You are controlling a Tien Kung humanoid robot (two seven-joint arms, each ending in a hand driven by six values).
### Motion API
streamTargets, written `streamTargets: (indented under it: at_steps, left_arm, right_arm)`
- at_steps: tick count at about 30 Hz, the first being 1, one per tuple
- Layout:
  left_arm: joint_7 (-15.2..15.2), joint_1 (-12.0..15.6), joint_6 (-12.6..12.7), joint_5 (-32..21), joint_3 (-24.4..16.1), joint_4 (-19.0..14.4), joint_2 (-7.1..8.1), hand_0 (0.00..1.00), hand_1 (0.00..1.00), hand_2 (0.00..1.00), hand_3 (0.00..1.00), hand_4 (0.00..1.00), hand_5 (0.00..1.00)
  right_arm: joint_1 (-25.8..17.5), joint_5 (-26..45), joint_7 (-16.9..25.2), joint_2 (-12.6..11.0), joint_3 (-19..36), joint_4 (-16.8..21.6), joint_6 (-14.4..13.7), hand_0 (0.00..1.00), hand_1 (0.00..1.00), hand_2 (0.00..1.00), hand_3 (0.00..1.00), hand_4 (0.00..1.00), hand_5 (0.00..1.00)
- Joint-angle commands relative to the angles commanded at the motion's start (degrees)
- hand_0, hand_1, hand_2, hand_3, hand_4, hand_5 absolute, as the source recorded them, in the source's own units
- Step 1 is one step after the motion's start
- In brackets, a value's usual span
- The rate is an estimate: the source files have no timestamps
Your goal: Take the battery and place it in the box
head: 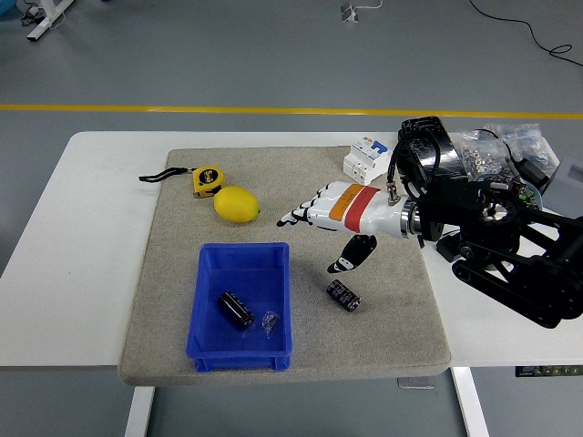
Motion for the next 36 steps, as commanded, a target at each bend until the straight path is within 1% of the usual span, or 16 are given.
streamTargets:
  at_steps: [5, 8, 12, 24, 36]
  left_arm:
    - [0.3, -0.1, -0.1, 0.7, -0.2, -0.1, -0.05, 0.67, 0.601, 0.692, 0.63, 0.735, 0.566]
    - [0.2, -0.2, -0.2, 0.6, -0.1, -0.1, -0.04, 0.67, 0.602, 0.691, 0.63, 0.734, 0.564]
    - [0.2, -0.3, -0.3, 0.5, 0.2, -0.1, -0.05, 0.67, 0.602, 0.691, 0.63, 0.734, 0.564]
    - [0.4, -0.6, -0.3, 0.9, 0.1, -0.2, -0.04, 0.668, 0.601, 0.692, 0.63, 0.735, 0.568]
    - [0.6, -0.6, -0.3, 1.5, -0.1, -0.3, -0.15, 0.669, 0.602, 0.692, 0.633, 0.736, 0.57]
  right_arm:
    - [-1.5, 0.1, 0.0, -1.5, -0.4, 0.9, 0.0, 0.692, 0.643, 0.75, 0.817, 0.974, 0.254]
    - [-2.0, 0.1, 0.1, -2.0, -1.3, 0.5, -0.2, 0.691, 0.642, 0.753, 0.818, 0.976, 0.255]
    - [-2.8, -0.2, 0.2, -2.1, -2.7, -0.6, -0.5, 0.691, 0.642, 0.753, 0.818, 0.976, 0.255]
    - [-4.0, -0.8, 0.7, -0.8, -6.2, -4.2, -1.8, 0.688, 0.639, 0.749, 0.819, 0.979, 0.252]
    - [-4.5, -0.2, 0.6, 2.1, -6.8, -7.6, -3.0, 0.671, 0.628, 0.733, 0.803, 0.962, 0.24]
